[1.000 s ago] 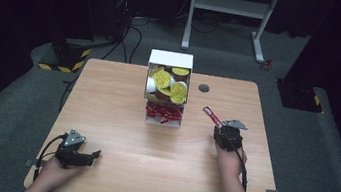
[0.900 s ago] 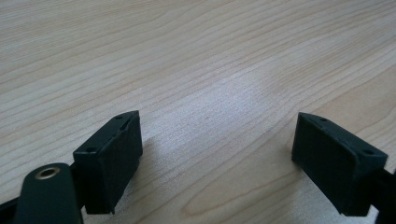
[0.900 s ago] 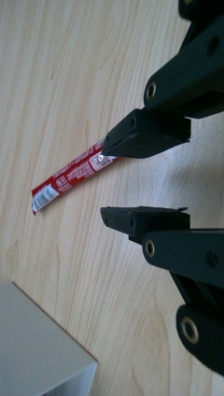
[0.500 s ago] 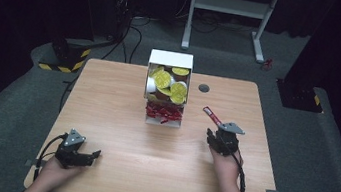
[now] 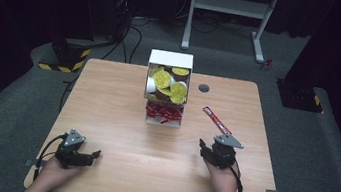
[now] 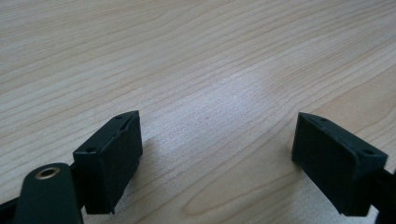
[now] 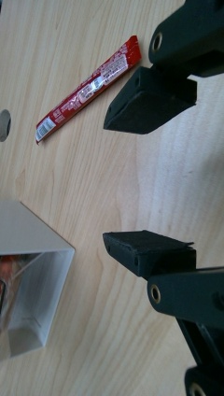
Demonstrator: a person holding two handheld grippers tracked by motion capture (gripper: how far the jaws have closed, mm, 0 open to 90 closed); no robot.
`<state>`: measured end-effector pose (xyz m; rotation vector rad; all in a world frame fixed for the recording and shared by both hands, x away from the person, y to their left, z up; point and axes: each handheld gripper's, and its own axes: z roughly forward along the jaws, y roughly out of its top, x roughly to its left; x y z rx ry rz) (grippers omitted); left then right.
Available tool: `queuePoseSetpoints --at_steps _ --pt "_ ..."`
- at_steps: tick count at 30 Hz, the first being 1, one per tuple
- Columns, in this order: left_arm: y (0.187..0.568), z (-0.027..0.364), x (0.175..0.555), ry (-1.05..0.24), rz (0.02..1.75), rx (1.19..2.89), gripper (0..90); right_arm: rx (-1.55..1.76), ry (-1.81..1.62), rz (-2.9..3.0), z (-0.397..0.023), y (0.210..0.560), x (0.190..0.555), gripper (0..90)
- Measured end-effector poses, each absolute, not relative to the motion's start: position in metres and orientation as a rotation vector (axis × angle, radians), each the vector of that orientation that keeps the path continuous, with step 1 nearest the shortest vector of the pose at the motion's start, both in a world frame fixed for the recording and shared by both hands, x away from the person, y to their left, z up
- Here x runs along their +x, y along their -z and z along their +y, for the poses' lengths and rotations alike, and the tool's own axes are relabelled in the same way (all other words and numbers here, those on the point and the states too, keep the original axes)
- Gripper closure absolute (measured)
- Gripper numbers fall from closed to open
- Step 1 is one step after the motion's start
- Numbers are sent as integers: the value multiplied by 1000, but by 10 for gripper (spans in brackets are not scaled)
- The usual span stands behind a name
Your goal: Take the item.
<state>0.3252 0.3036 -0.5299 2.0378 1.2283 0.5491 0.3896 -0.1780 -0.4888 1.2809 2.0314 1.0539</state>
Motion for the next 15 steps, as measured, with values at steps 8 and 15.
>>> queuePoseSetpoints --at_steps 8,15 --pt "530 304 325 -549 1228 2038 165 1265 -1080 2035 -185 486 367 374" --pt "530 304 325 -548 1229 2040 165 1304 -1041 2034 -211 492 343 343"
